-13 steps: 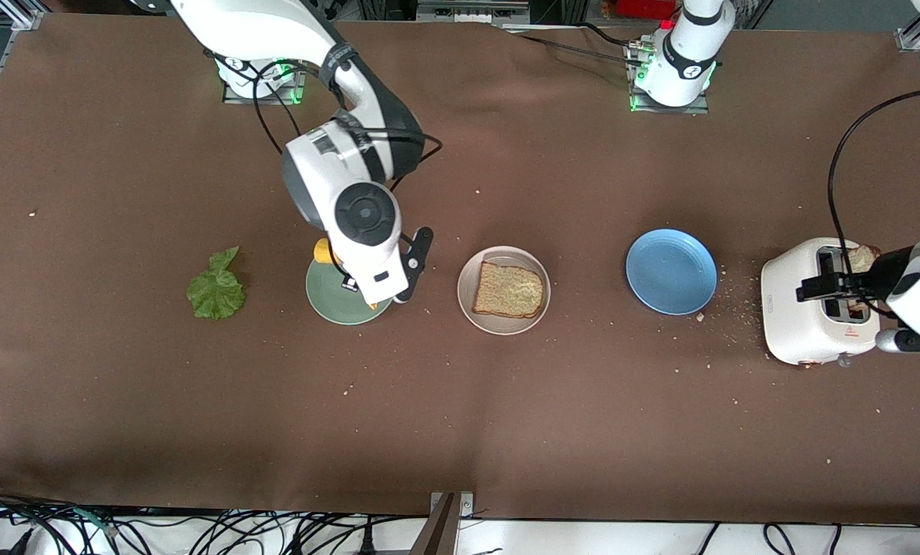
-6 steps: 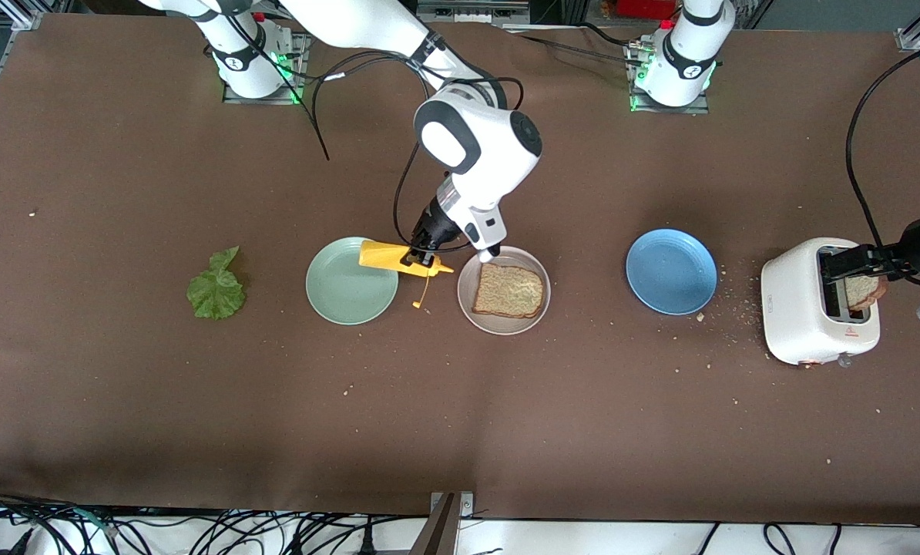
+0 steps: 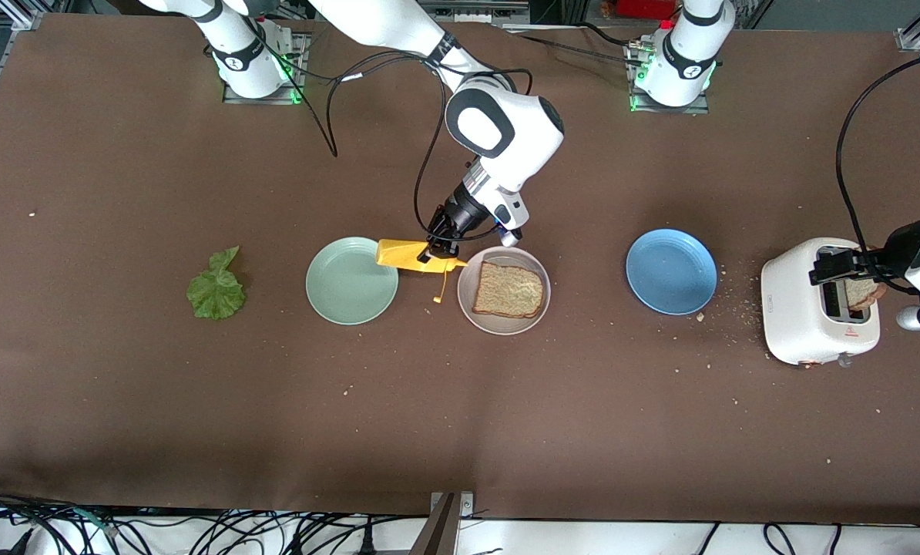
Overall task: Make sandwich in beige plate with both arms
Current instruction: 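Squeeze the yellow bottle onto the bread with the right gripper, then set the yellow bottle down beside the mint-green plate with the right gripper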
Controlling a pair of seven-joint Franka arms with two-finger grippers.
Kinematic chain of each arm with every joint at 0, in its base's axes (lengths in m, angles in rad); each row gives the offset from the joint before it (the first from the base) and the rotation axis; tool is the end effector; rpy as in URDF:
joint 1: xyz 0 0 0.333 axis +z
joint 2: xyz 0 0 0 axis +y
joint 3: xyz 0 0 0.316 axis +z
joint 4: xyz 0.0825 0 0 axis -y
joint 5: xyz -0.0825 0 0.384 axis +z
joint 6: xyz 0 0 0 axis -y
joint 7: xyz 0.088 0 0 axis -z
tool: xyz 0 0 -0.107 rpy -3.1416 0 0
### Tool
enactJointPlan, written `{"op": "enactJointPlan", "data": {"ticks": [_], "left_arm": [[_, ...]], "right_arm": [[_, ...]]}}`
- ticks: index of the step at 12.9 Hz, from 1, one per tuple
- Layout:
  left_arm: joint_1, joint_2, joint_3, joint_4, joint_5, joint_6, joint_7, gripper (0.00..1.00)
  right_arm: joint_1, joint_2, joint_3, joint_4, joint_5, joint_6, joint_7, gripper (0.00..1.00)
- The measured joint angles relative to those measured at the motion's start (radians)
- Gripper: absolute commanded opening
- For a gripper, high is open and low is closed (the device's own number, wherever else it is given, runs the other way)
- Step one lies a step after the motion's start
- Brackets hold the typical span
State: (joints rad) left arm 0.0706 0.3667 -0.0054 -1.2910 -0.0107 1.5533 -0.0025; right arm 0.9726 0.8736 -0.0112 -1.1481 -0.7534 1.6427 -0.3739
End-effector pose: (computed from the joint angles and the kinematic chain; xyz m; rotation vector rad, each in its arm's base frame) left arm 0.6550 0.0422 0.5317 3.1196 0.1066 -0.1624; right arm 0.4728 0.5615 0.2727 1.6642 1.6226 -0.1603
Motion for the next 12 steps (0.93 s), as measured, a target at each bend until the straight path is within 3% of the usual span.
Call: {"op": "enactJointPlan", "data": {"ticks": [3, 5, 8, 12], "left_arm": [[0.002, 0.0, 0.0, 0.0, 0.0, 0.0, -0.001, 1.0], [0.003, 0.0, 0.0, 0.0, 0.0, 0.0, -0.002, 1.0], [0.001, -0.001, 0.0, 0.0, 0.0, 0.0, -0.006, 1.0], [0.001, -0.001, 0.0, 0.0, 0.0, 0.001, -0.008, 1.0]], "right_arm": [[-0.001, -0.004, -0.005, 0.009, 0.002, 0.001, 0.007, 0.0], [-0.011, -0.019, -0.01, 0.018, 0.061, 0.001, 0.007, 0.0], [-0.089, -0.078, -0.017, 0.023, 0.238, 0.008, -0.065, 0.0], [-0.271, -0.15, -0.022, 0.024, 0.579, 0.039, -0.245, 0.0]]}}
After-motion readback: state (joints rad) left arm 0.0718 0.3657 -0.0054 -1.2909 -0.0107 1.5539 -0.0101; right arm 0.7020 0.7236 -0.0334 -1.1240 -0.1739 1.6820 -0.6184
